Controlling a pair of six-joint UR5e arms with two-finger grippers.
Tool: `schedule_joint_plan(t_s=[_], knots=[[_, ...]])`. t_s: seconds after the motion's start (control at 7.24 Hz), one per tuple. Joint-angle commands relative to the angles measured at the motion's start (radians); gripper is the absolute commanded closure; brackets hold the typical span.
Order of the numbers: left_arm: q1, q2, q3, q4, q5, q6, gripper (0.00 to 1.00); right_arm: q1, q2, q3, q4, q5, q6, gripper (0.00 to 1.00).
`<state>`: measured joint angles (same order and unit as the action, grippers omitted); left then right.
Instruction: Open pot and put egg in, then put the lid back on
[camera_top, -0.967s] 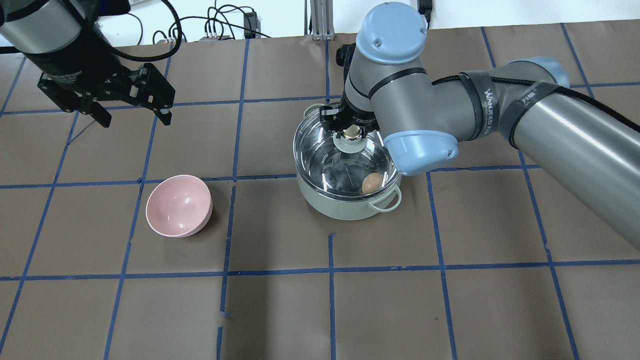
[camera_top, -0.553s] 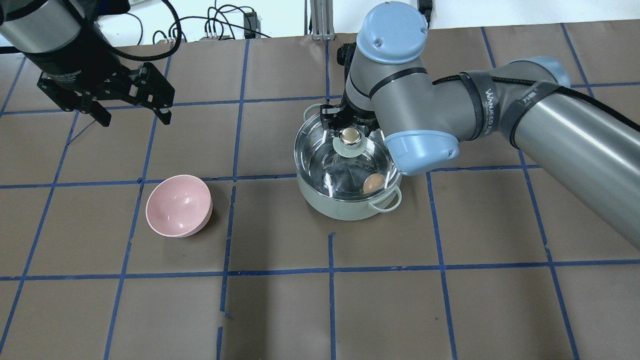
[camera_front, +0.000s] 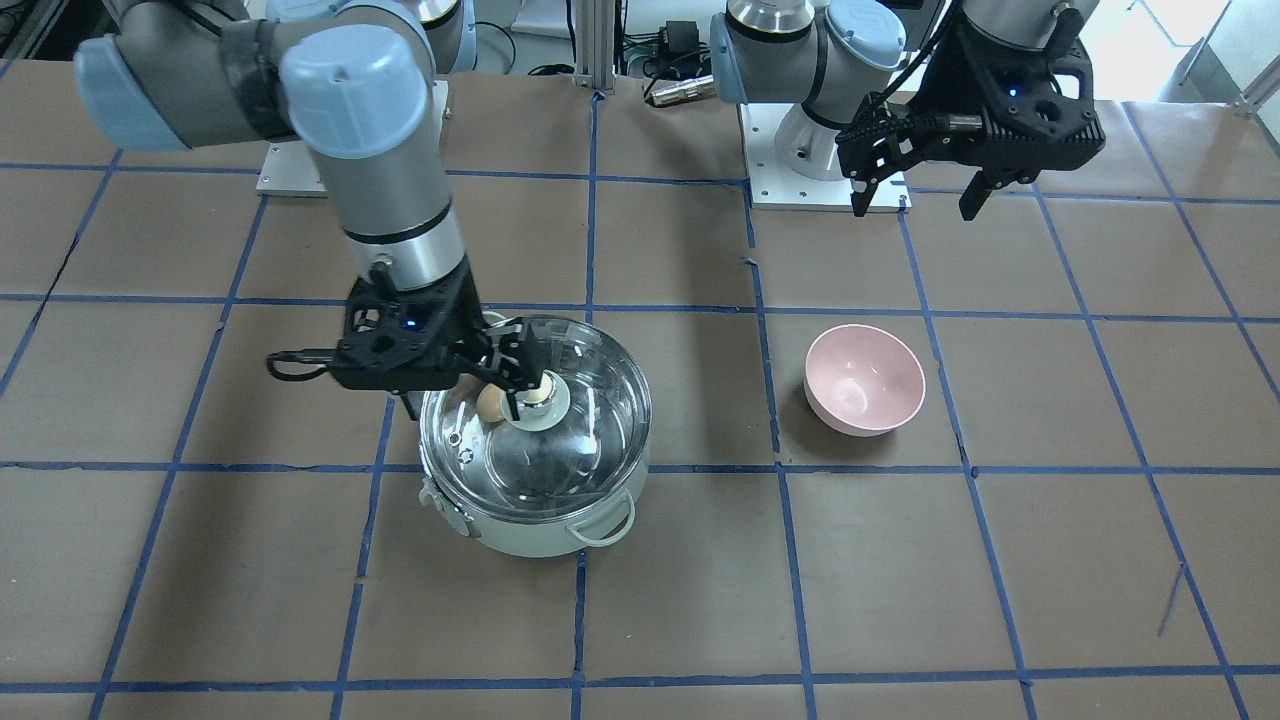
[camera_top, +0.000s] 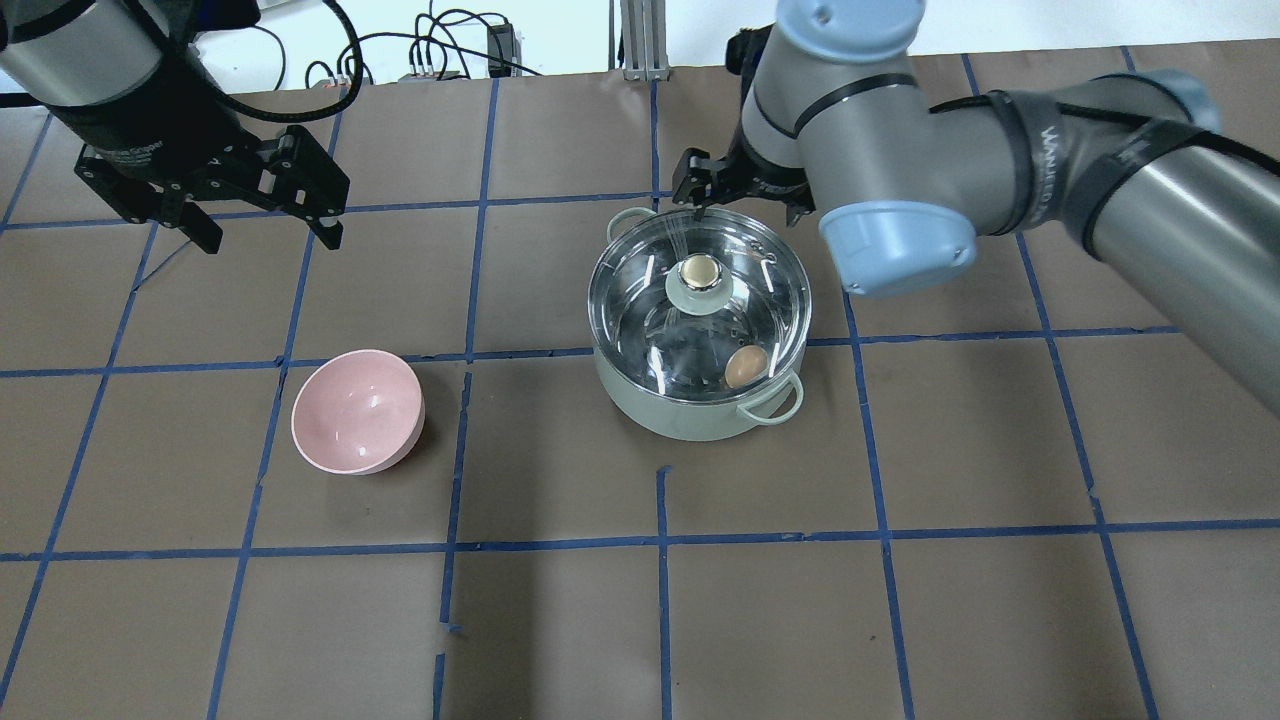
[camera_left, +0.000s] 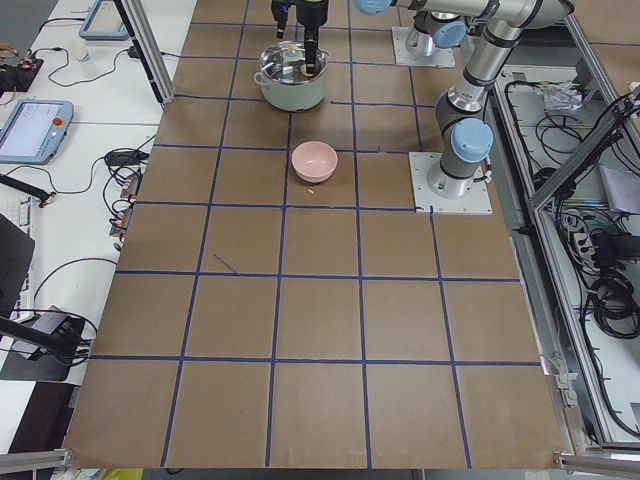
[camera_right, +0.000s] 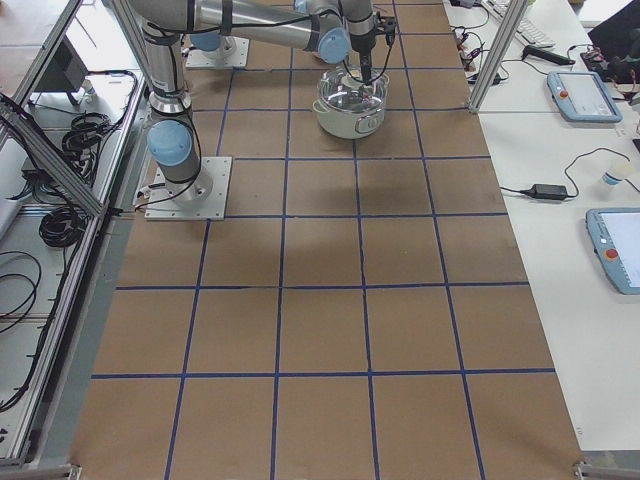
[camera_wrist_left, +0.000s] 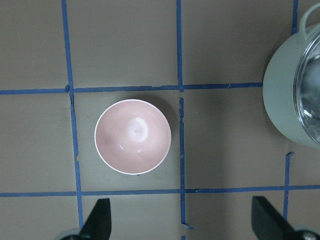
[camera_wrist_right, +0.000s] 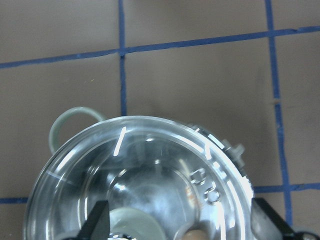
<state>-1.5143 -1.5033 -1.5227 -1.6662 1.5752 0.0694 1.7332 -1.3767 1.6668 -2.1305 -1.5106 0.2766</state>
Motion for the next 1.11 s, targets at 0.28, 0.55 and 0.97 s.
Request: schedule_joint_plan(t_s=[0.28, 0.55, 0.97], knots=[[-0.001, 0.0, 0.001, -0.001, 0.0, -0.003, 0.0, -0.135, -0.114, 0.002, 0.294, -0.031, 0.009, 0.0], [-0.001, 0.0, -0.001, -0.003, 0.0, -0.003, 0.0, -0.132, -0.142, 0.002, 0.403, -0.112, 0.013, 0.0], [-0.001, 0.0, -0.001, -0.001, 0.0, -0.005, 0.0, -0.124, -0.153, -0.01, 0.468, -0.094, 0.009, 0.0]])
